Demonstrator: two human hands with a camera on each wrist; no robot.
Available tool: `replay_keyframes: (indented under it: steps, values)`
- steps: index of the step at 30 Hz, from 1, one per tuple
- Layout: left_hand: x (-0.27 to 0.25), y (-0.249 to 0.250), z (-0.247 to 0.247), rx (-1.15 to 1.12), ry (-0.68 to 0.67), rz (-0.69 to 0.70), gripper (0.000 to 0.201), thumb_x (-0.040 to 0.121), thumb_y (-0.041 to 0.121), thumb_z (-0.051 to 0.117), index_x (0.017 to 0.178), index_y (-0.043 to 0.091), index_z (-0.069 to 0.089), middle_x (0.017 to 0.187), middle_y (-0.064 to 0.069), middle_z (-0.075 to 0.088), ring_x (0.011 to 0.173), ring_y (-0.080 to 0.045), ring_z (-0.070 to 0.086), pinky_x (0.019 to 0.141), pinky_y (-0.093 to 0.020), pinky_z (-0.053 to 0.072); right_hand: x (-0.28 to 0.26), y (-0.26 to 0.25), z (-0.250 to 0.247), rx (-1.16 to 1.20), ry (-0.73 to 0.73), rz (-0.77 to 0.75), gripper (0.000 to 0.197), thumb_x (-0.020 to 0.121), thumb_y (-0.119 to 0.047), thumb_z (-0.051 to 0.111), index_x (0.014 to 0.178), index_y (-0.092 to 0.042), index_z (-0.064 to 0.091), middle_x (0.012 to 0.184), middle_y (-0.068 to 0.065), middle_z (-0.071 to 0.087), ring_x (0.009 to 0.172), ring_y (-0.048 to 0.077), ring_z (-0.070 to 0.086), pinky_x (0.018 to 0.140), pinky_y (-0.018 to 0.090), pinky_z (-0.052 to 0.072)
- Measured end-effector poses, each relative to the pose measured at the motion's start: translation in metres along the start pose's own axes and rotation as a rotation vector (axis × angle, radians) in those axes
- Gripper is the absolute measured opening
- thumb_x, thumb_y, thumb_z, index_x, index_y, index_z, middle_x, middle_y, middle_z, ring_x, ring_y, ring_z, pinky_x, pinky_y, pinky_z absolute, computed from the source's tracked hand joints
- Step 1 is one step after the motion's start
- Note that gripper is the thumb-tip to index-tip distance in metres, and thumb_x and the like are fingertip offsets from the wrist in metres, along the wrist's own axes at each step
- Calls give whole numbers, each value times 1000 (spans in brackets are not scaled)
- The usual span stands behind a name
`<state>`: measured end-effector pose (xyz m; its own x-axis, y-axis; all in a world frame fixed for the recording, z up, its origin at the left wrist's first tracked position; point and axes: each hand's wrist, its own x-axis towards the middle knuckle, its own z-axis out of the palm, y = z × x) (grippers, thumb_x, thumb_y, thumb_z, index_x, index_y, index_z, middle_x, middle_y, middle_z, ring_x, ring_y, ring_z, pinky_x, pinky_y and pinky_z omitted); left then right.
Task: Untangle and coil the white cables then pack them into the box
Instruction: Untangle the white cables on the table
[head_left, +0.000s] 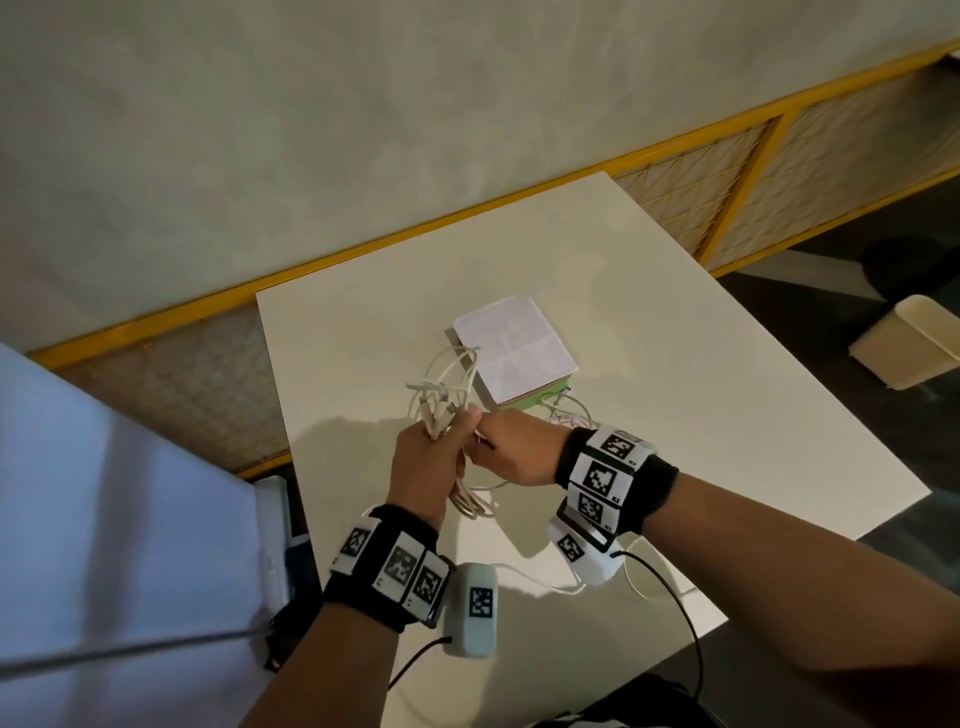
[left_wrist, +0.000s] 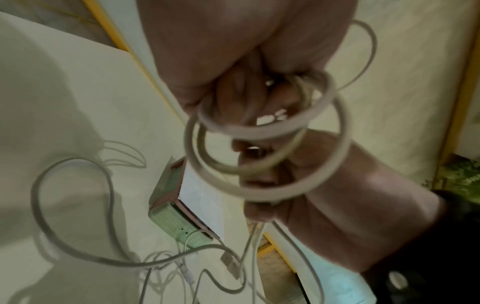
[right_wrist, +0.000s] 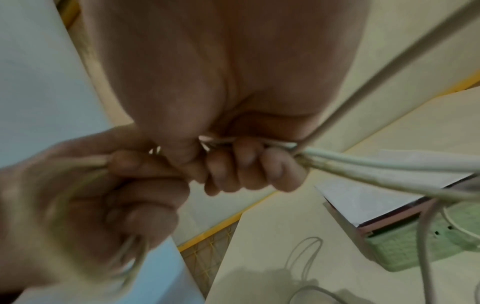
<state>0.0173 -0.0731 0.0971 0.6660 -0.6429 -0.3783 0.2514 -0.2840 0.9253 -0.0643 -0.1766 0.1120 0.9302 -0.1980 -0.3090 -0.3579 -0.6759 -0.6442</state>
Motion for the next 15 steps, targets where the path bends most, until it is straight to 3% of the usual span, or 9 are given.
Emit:
replay_keyframes:
  steps: [2, 5, 7, 9, 11, 15]
  values:
    - [0, 4, 3, 70, 9, 82, 38, 82, 26, 70, 47, 19, 58, 39, 5, 46, 43, -14, 41, 50, -25, 33, -5, 1, 4, 54, -27, -1, 16, 93, -9, 41, 96, -2, 56, 79, 9, 53, 69, 22, 48, 64, 31, 37]
    - [-3, 17, 3, 169, -4, 193, 43, 88, 23, 63, 46, 16, 63, 34, 6, 43, 39, -11, 41, 51, -24, 36, -10, 6, 10, 140, 33, -5, 13, 93, -11, 43, 92, -9, 55, 78, 7, 57, 68, 19, 51, 66, 32, 42]
    - [1, 30, -6, 69, 41, 225, 35, 91, 22, 59, 58, 11, 67, 34, 6, 42, 36, -12, 37, 47, -24, 33, -13, 18, 10, 169, 74, 50, 16, 94, -20, 49, 85, -10, 57, 74, 1, 57, 63, 15, 52, 65, 29, 42]
    - [7, 48, -19, -111, 66, 259, 32, 91, 23, 56, 63, 21, 70, 36, 6, 41, 35, -8, 33, 44, -25, 27, -20, 34, 8, 176, 94, 99, 15, 91, -21, 54, 88, -9, 62, 69, -6, 56, 55, 1, 51, 61, 22, 40]
    - [9, 65, -31, -228, 50, 308, 30, 90, 28, 54, 63, 25, 68, 37, 7, 40, 35, -6, 32, 44, -26, 23, -25, 48, 7, 182, 116, 111, 12, 88, -16, 58, 94, -9, 66, 72, -13, 57, 59, -7, 53, 62, 14, 37]
    - [-3, 96, -31, -331, 9, 441, 32, 90, 26, 51, 63, 24, 67, 35, 10, 39, 32, -4, 32, 40, -18, 29, -21, 65, 11, 163, 232, 155, 22, 82, -17, 66, 102, -9, 63, 98, 3, 66, 84, 13, 55, 75, 21, 37]
